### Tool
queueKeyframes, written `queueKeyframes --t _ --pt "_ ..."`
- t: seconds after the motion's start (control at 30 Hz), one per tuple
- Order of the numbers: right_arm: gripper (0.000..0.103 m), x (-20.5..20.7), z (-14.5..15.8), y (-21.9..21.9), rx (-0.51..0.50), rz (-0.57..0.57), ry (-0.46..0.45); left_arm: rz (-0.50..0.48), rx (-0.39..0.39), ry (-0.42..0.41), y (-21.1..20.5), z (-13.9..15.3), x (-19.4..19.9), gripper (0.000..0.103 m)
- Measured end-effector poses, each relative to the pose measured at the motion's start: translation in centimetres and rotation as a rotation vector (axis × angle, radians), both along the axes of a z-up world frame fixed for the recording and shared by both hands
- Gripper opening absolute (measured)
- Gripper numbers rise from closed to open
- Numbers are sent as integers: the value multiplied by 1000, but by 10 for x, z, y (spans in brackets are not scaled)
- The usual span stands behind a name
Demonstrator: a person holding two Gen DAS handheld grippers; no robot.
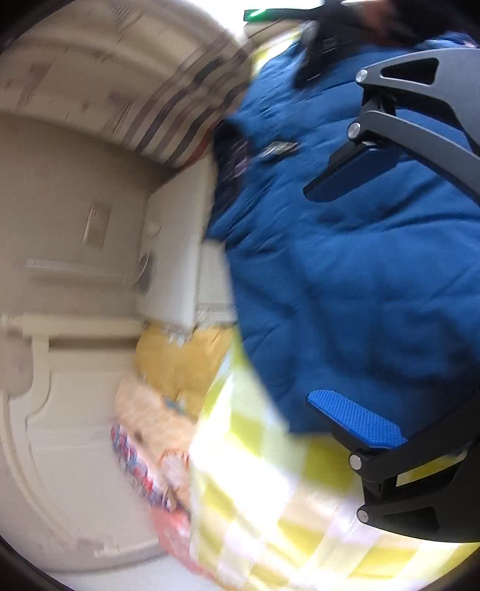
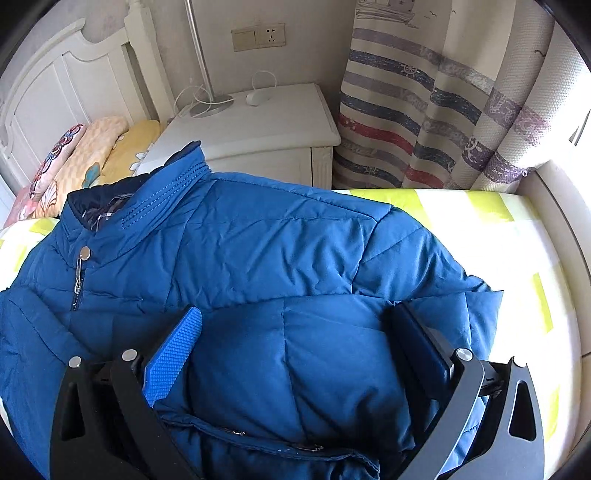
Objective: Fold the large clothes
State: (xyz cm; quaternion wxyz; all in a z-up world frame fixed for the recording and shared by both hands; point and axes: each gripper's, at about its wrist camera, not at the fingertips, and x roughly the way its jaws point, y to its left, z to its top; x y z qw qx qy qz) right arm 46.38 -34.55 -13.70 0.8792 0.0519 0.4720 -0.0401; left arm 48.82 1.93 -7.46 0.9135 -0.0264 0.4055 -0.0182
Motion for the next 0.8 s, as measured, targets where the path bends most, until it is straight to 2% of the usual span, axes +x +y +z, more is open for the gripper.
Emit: queueKeyframes --t 0.03,0.07,0.17,0.27,0.37,0.6,0.67,0.7,0.73,0.8 --pt "99 -1 0 0 1 -1 0 3 6 22 0 -3 10 101" --pt "99 -1 0 0 1 -1 -1 12 18 77 1 -15 28 101" --pt "99 -2 1 -1 8 -6 -6 27 64 166 -2 -54 51 101" --pt "99 -2 1 -3 12 -8 -7 19 100 133 -7 -67 55 101" --pt "99 -1 1 -2 10 -9 -7 30 62 170 -3 -72 63 101" --pt "98 -2 2 -3 -5 -4 7 32 45 169 -2 -74 61 101" --pt "98 -7 14 1 -63 -14 38 31 40 166 -2 -73 60 101" --pt "98 -14 24 5 -102 -37 26 32 36 164 -1 -73 60 101" --pt "98 -27 39 11 -119 -32 -25 33 35 162 -1 -73 59 101" --pt "98 -61 64 27 -94 46 -140 33 38 156 -2 -72 58 101"
